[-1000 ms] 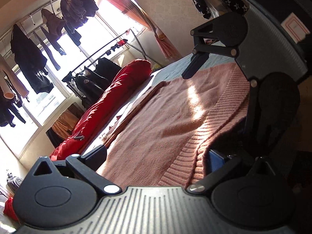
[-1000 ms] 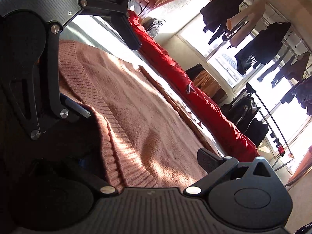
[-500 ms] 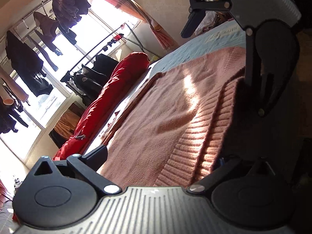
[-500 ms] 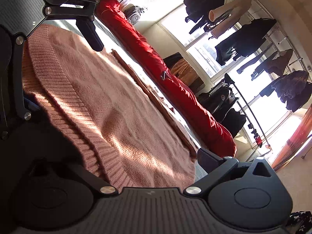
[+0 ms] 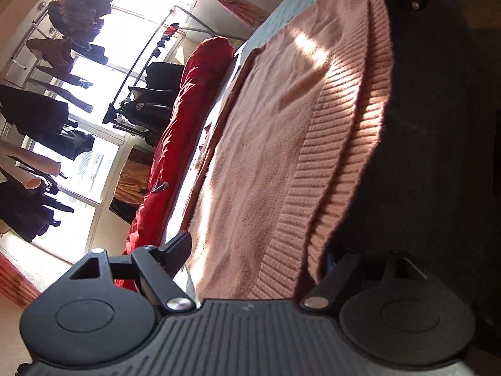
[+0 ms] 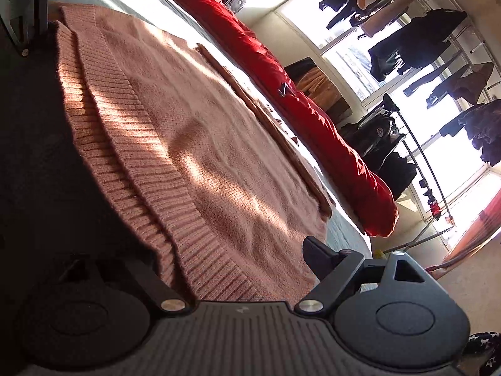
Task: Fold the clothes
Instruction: 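Carry the held hem over the sweater body toward the collar with both grippers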
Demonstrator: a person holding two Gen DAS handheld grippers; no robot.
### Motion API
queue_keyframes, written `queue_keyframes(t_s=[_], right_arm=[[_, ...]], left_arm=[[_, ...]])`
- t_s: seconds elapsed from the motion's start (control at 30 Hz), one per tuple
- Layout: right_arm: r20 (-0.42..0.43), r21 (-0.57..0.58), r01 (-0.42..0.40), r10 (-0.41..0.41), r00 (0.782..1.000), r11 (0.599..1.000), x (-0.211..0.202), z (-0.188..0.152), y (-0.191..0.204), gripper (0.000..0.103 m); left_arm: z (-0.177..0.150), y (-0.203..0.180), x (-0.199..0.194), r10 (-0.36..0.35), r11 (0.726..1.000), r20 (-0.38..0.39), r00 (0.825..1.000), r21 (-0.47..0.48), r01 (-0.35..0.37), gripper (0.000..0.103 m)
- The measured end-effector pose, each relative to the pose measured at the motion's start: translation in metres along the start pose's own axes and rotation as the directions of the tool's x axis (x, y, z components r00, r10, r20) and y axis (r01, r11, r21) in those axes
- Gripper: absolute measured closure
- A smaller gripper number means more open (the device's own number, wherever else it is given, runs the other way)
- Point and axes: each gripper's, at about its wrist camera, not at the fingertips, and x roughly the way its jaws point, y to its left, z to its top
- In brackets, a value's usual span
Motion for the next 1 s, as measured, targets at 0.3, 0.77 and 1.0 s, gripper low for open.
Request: queue_keyframes(t_s=[0.3, 0.77, 1.0], right_arm=[[-0.044, -0.038, -0.009, 0.007, 0.999, 0.999, 0.002, -0.009, -0.004, 0.026], [-0.064, -0.007, -0.097, 0.096, 0.993, 0.995, 0.006, -0.009, -0.007, 0.091], [-0.052, -0.037, -0.105, 0.103, 0.993, 0.994, -0.001, -0.007, -0.006, 0.094]], left_arm=[[0.007, 0.004, 0.003, 0.002, 0.998, -0.011, 1.0, 0.058, -0.002, 0.026], [0.007, -0.002, 0.012, -0.096, 0.995, -0.063, 0.993, 0.014, 0.097, 0.073], [0.005, 0.0, 0.011, -0.132, 0.991, -0.059, 0.989, 0.004, 0.133, 0.094]])
